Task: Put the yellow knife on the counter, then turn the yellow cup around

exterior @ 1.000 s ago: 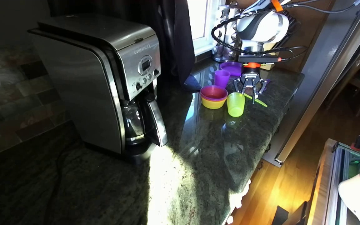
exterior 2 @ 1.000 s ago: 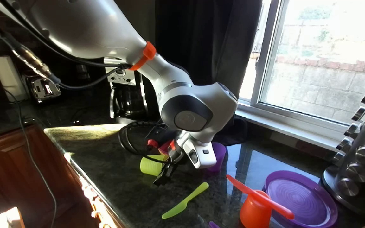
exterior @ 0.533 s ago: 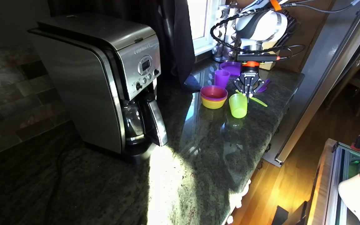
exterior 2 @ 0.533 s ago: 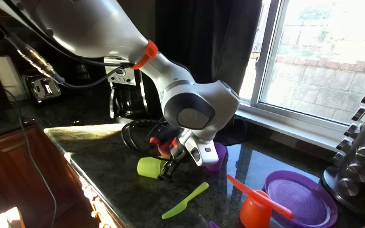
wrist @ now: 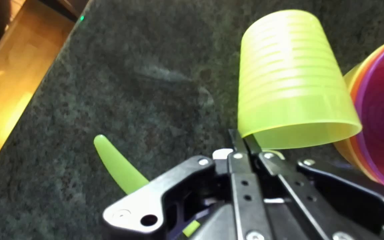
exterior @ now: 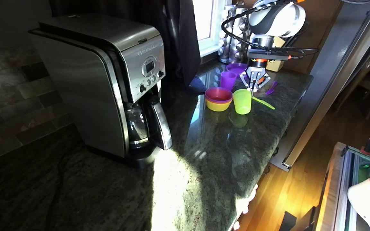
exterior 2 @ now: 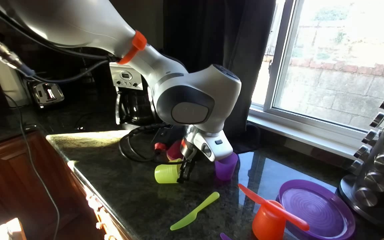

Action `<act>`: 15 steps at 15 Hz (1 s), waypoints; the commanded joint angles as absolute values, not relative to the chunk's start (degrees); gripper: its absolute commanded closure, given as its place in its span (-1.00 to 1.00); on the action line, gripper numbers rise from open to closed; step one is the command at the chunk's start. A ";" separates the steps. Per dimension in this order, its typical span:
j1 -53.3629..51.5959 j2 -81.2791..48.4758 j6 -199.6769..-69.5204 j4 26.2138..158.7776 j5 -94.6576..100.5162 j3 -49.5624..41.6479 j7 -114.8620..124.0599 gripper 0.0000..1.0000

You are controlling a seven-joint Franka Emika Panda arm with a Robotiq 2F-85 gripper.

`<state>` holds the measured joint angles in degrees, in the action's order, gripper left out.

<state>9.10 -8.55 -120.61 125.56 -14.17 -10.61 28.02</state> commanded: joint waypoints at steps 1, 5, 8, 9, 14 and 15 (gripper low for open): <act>7.85 0.90 -129.20 135.18 -7.68 -10.70 27.85 0.98; 8.55 8.17 -137.80 142.33 -1.11 -9.65 29.01 0.98; 9.86 12.07 -143.69 146.68 3.15 -8.57 30.07 0.98; 10.41 13.07 -145.02 147.77 4.33 -8.10 30.55 0.98; 13.69 15.71 -151.20 151.57 9.11 -5.21 33.55 0.98; 14.59 15.91 -152.50 152.14 10.45 -4.41 34.82 0.98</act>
<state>11.69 13.08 -148.54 148.34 6.37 -6.94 31.03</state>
